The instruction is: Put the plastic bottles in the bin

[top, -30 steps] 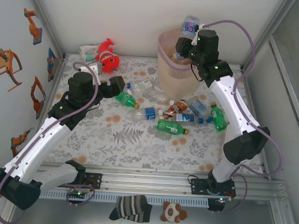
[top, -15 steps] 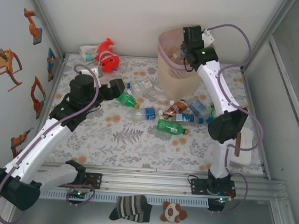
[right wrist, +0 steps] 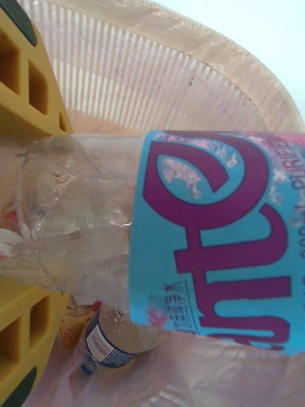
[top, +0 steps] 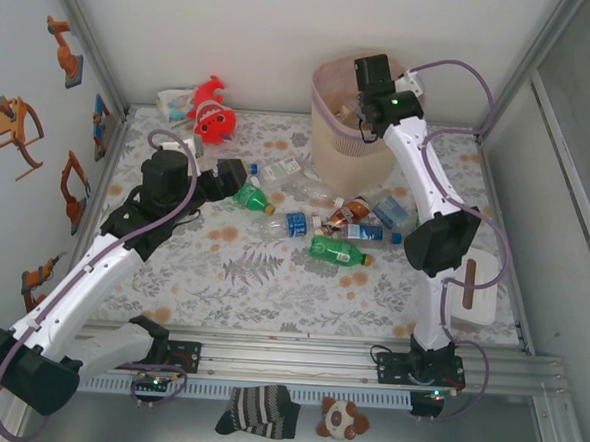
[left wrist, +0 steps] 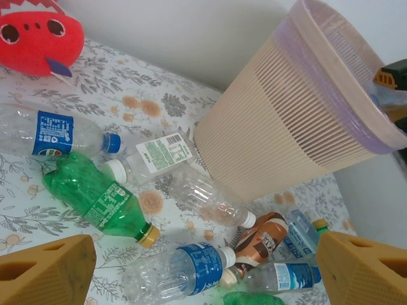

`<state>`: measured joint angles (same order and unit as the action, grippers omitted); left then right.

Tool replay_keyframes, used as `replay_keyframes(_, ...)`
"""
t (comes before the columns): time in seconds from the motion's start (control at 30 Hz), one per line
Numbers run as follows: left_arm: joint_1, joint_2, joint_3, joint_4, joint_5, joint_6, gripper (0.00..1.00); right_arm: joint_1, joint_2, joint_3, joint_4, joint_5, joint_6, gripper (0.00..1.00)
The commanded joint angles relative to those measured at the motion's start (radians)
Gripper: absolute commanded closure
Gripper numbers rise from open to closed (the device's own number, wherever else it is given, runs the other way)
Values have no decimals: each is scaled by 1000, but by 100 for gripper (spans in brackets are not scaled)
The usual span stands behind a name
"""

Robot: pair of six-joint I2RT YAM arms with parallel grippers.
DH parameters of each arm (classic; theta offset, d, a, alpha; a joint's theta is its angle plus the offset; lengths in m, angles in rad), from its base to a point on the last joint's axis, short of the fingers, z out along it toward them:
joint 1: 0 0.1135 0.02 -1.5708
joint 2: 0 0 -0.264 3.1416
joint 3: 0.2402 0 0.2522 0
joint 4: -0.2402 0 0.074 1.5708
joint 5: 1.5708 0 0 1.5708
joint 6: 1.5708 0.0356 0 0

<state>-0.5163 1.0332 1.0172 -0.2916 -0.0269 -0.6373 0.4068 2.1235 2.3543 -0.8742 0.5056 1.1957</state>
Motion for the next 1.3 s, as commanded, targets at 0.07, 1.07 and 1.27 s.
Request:
replay_keyframes(0.07,2,-20,-16,-7,-14,-7,11,-6,-2,18,-78,46,86,49)
replay_keyframes(1.07,40,209,141,-137,-169,-35,15,-6,-346,-100,-68,125,-104,39)
replay_keyframes(1.27,51,321,200,-199,-243,-101,14,-6,-458,-244,-60,182,-164,39)
